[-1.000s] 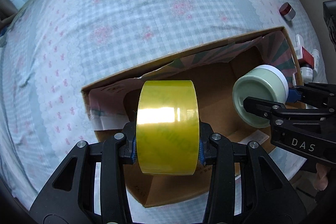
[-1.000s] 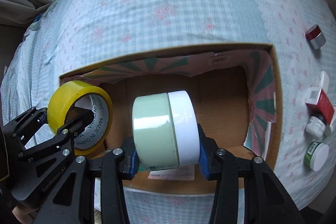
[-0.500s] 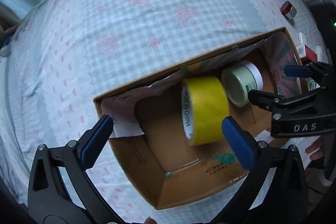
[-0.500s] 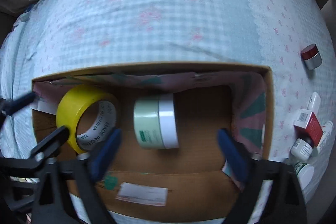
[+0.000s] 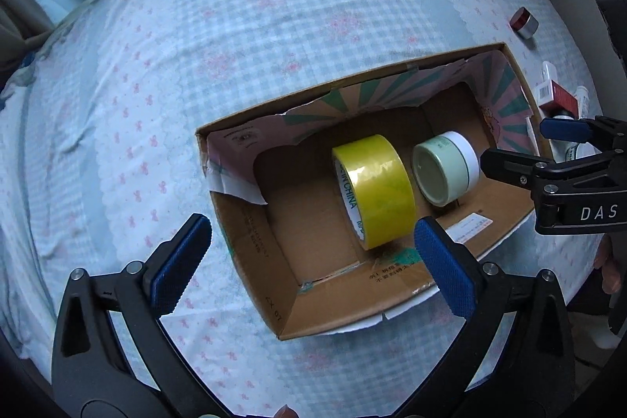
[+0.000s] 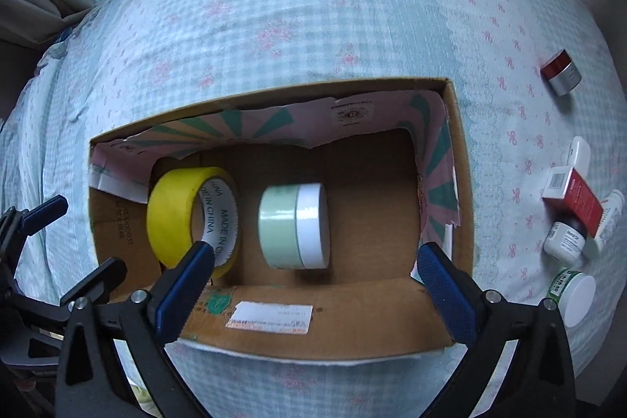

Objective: Organize rigid objects
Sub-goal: 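Lift both tools away from the box toward the remaining items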

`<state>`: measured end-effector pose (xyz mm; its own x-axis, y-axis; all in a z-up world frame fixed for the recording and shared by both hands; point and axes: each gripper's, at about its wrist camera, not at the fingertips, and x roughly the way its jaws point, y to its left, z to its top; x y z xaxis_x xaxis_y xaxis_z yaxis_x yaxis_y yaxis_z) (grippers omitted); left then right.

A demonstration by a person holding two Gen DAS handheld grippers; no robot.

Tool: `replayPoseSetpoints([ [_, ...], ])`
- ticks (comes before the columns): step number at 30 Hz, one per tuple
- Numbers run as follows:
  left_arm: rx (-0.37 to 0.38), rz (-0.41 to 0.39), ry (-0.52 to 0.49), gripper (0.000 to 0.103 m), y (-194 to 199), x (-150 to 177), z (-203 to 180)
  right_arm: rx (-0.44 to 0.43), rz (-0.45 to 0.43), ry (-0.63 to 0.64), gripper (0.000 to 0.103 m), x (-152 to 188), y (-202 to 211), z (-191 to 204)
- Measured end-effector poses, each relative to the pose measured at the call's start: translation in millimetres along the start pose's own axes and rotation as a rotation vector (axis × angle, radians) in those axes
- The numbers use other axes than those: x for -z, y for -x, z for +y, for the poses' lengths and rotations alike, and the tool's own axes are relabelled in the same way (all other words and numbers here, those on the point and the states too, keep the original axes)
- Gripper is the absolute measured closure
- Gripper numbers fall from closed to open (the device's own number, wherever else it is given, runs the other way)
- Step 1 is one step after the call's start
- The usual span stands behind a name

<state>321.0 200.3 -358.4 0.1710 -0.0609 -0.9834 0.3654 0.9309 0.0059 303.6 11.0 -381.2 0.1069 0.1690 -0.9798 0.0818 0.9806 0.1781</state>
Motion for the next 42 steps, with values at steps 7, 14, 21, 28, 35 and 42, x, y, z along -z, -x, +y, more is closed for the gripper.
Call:
replayPoseSetpoints([
  [7,-0.020,-0.067,0.045,0.000,56.7,26.5,4.8,0.008,-0.049,0.024,0.000,18.5,45.0,17.6],
  [14,-0.031,-0.168,0.118,0.000,122.0,63.6,2.5,0.006,-0.144,0.024,0.000,53.8,107.5,34.1],
  [21,-0.007,-0.260,0.124,0.000,168.9,94.0,-22.8,-0.003,-0.186,-0.064,0.000,96.3,151.8,16.1],
  [28,0.029,-0.288,0.060,0.000,183.8,96.4,-90.2,0.071,-0.238,-0.096,0.000,140.7,191.0,-33.9],
  [35,0.041,-0.296,0.055,0.000,185.7,78.7,-174.5,0.145,-0.262,-0.058,0.000,163.0,223.1,-110.0],
  [42,0.082,-0.274,0.089,0.000,164.9,41.0,-271.3,0.064,-0.264,-0.109,0.000,146.5,240.6,-215.9],
])
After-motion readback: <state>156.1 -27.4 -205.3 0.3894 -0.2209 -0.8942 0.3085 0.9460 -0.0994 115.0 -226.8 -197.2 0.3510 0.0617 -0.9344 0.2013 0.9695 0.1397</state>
